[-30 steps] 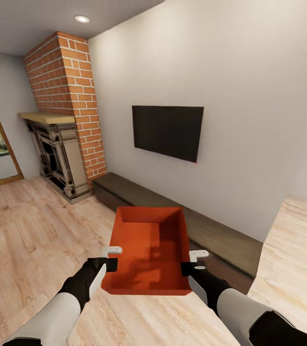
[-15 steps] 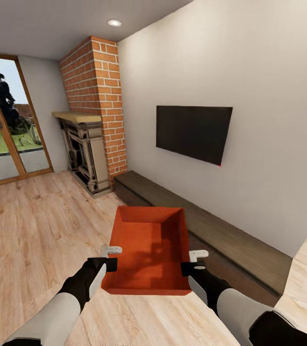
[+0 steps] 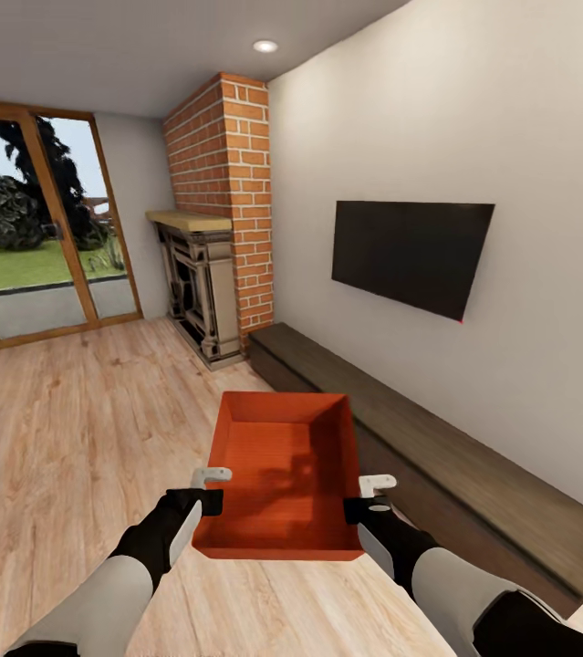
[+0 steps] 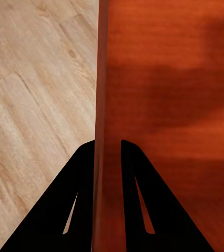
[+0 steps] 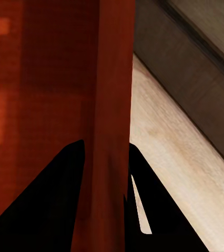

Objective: Move the two storage containers from the living room to the garage. In the garage, place one container on the floor and stack the other container on top of it (either order is fine).

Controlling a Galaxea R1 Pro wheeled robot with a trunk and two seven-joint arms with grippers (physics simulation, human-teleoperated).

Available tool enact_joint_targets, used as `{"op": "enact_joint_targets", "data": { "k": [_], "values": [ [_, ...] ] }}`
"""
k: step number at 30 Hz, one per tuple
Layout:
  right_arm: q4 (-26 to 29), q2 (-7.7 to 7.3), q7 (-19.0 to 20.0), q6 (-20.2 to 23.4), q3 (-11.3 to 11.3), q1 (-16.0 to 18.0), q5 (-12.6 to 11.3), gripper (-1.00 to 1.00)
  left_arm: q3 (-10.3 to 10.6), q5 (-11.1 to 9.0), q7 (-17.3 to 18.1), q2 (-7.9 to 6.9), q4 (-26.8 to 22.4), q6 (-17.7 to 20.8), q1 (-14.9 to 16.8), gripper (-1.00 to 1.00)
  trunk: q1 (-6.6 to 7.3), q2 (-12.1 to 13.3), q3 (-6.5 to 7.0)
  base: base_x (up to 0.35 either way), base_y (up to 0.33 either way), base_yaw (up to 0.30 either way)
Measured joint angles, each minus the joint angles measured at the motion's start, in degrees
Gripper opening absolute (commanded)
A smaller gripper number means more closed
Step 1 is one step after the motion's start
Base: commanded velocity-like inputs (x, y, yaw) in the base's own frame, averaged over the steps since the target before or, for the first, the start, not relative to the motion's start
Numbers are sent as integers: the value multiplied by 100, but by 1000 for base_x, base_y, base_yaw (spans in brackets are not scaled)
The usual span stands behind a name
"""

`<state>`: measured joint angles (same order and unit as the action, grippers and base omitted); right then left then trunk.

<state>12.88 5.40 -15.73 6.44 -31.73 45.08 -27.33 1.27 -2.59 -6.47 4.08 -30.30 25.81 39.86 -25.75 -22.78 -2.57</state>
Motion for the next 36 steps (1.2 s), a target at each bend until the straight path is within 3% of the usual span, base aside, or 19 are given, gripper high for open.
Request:
{"op": "enact_joint_targets", "data": {
  "k": [6,36],
  "values": [
    [0,-1,1,0,1,0,2,-100,1,-3,0,0,8,-5,3,-100,0,0,0,0,0,150],
    [1,-4,1,-2,-4,0,2,-100,4,-6,2,0,9,-14,0,-100,0,0,0,0,0,298]
  ]
}}
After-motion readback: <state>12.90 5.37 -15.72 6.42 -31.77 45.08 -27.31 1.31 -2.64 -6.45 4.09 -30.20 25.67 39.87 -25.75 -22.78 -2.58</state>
